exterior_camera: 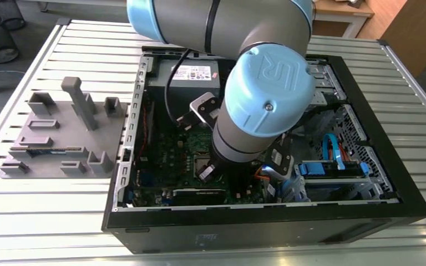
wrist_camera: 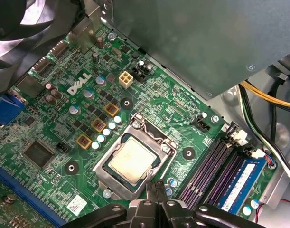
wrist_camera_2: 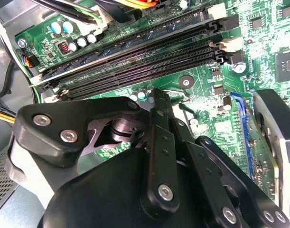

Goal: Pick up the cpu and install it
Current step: 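Install the first cpu locking lever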

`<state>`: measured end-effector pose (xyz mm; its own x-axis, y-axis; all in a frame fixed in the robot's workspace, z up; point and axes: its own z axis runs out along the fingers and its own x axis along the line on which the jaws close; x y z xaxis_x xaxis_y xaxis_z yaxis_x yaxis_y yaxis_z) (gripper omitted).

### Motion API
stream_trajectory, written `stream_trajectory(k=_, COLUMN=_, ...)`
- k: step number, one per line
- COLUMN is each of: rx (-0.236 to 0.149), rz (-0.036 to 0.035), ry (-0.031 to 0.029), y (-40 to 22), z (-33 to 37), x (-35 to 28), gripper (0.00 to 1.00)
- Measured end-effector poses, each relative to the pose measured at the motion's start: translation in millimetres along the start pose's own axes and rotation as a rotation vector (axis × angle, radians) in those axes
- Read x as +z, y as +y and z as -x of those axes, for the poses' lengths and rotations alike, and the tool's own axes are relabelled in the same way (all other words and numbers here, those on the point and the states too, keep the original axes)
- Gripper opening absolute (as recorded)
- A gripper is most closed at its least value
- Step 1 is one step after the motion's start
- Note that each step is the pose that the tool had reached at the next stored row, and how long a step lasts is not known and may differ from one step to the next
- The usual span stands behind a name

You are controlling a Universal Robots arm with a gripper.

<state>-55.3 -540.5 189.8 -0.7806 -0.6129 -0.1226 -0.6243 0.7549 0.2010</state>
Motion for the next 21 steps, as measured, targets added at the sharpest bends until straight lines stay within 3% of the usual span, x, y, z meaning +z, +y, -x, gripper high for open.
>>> stream_trajectory(k=21, rx=0.0, rz=0.0012, ry=-0.0009, y=1.2, z=-0.6, x=1.7, gripper=0.11)
